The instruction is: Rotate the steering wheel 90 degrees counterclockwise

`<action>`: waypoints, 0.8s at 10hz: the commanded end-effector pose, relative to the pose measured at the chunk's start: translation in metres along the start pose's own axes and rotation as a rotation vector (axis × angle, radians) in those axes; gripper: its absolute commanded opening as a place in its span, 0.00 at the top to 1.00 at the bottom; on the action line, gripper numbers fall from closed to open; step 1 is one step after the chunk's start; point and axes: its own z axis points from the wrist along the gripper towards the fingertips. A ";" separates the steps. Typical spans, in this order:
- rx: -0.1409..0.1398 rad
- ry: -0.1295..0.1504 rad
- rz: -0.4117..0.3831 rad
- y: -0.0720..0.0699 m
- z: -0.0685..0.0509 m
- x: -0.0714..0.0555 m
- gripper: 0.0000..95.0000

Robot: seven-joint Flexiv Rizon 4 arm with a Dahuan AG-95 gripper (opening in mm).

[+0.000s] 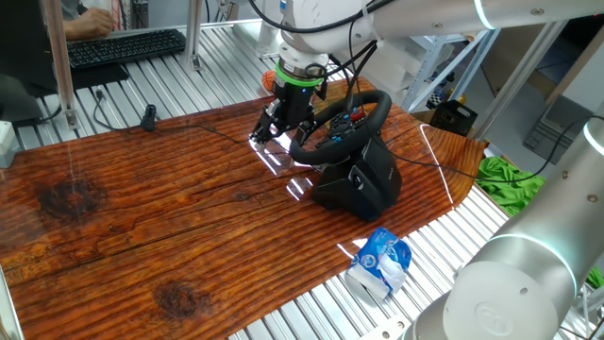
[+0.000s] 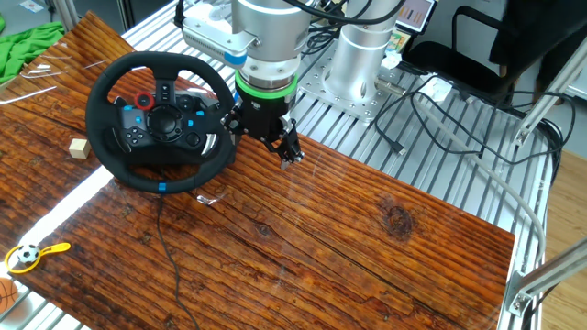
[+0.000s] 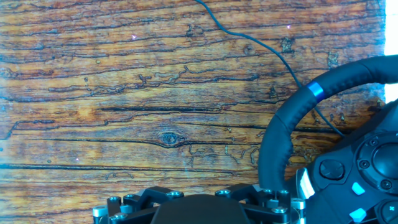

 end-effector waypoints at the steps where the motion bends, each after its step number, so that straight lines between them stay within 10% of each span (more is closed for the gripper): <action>1: 0.000 -0.001 0.000 0.000 0.000 0.000 0.00; 2: -0.073 0.105 0.002 0.000 0.000 0.000 1.00; 8: -0.078 0.118 0.008 0.000 0.001 0.001 1.00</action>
